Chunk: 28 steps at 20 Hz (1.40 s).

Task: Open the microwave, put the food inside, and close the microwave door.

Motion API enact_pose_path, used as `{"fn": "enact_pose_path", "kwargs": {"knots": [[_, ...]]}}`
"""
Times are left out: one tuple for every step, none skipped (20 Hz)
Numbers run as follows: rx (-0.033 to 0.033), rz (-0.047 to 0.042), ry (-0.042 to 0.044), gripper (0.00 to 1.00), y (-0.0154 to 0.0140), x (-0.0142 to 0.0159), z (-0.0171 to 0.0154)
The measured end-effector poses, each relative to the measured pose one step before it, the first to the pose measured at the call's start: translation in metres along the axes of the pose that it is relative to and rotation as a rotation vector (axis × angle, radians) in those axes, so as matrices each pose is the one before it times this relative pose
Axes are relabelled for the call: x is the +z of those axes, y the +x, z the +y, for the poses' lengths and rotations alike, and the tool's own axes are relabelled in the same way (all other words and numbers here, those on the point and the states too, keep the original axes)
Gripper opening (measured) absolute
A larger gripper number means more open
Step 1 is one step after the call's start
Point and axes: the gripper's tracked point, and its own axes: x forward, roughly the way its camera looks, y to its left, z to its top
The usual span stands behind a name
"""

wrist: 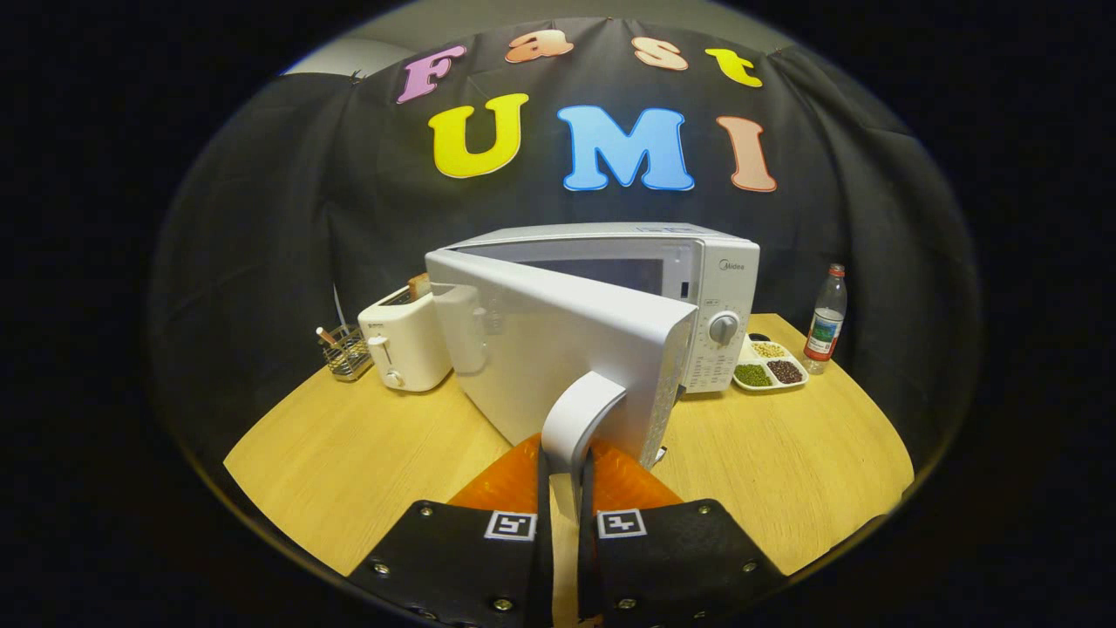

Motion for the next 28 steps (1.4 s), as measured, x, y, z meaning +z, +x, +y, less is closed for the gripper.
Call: {"fn": "enact_pose_path", "kwargs": {"knots": [[0.00898, -0.00030, -0.00398, 0.11, -0.00419, -0.00241, 0.00893], [0.00843, -0.00230, -0.00219, 0.12, -0.00362, -0.00169, 0.00820], [0.00730, -0.00077, -0.00150, 0.12, -0.00192, -0.00244, 0.00802], [0.00727, 0.00056, -0.00088, 0.12, -0.00356, -0.00177, 0.00827], [0.00718, -0.00164, 0.00344, 0.13, -0.00296, -0.00239, 0.00820], [0.00664, -0.00126, 0.00450, 0.13, -0.00225, -0.00164, 0.00792], [0.00463, -0.00438, 0.00306, 0.13, -0.00141, -0.00052, 0.00646], [0.00231, -0.00074, 0.00066, 0.13, -0.00185, -0.00112, 0.00542], [0.00248, -0.00046, 0.00041, 0.13, -0.00019, -0.00243, 0.00797], [0.00624, 0.00028, 0.00527, 0.14, -0.00209, -0.00007, 0.00698], [0.01000, 0.00170, 0.00219, 0.14, 0.00028, -0.00277, 0.00782], [-0.00235, -0.00703, -0.01176, 0.14, -0.00207, -0.00021, 0.00585], [-0.00417, -0.00263, -0.01729, 0.14, -0.00078, -0.00099, 0.00467], [0.00033, -0.00477, -0.01045, 0.14, -0.00063, -0.00022, 0.00591], [-0.00045, 0.00036, -0.00603, 0.14, 0.00022, -0.00180, 0.00554], [-0.00427, -0.00257, -0.00415, 0.14, -0.00027, -0.00010, 0.00423], [-0.00369, -0.00143, -0.00285, 0.14, -0.00179, -0.00149, 0.00317], [-0.00060, -0.00276, -0.00902, 0.14, 0.00022, -0.00051, 0.00565], [-0.00197, 0.00055, -0.01321, 0.14, -0.00056, -0.00072, 0.00475], [0.00147, 0.00082, -0.00648, 0.14, -0.00148, 0.00018, 0.00451], [0.00878, 0.00034, 0.00022, 0.14, -0.00154, -0.00192, 0.00572], [0.00968, -0.00129, -0.00365, 0.14, -0.00248, -0.00052, 0.00599], [0.00676, 0.00099, -0.00750, 0.14, -0.00091, -0.00036, 0.00399], [0.00248, 0.00369, -0.00611, 0.14, -0.00089, -0.00028, 0.00252], [0.00702, 0.00682, 0.00367, 0.14, -0.00133, -0.00143, 0.00213], [0.01521, 0.00560, 0.01434, 0.14, -0.00224, -0.00027, 0.00365], [0.02571, 0.00380, 0.01621, 0.14, -0.00322, -0.00139, 0.00646], [0.03918, 0.00495, 0.00970, 0.14, -0.00086, -0.00103, 0.00917]]}}
